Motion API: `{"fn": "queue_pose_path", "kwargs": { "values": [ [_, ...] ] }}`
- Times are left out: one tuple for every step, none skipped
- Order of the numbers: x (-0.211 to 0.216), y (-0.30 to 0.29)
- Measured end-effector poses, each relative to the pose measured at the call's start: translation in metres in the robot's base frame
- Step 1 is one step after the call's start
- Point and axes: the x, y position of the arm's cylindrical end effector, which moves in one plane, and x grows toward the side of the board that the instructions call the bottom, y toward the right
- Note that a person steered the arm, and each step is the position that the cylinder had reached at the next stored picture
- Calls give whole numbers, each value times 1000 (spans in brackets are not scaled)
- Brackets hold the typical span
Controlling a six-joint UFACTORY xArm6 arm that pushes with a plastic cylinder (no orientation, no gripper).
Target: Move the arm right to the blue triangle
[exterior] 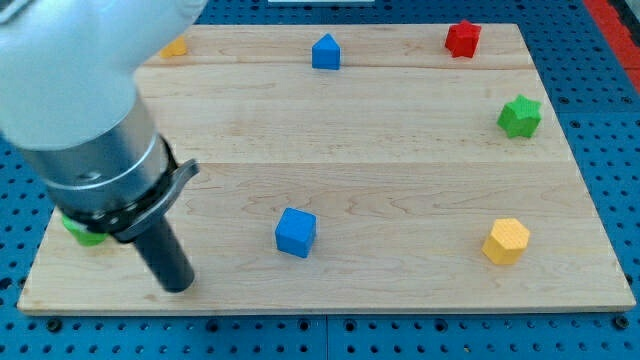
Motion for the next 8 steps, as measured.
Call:
{"fn": "queue_pose_path", "kwargs": {
  "values": [
    [-44, 3],
    [-80, 14],
    [-112, 48],
    [-139, 60],
    [-141, 130],
    [-159, 172],
    [-221, 172],
    [-273, 178]
  ]
}}
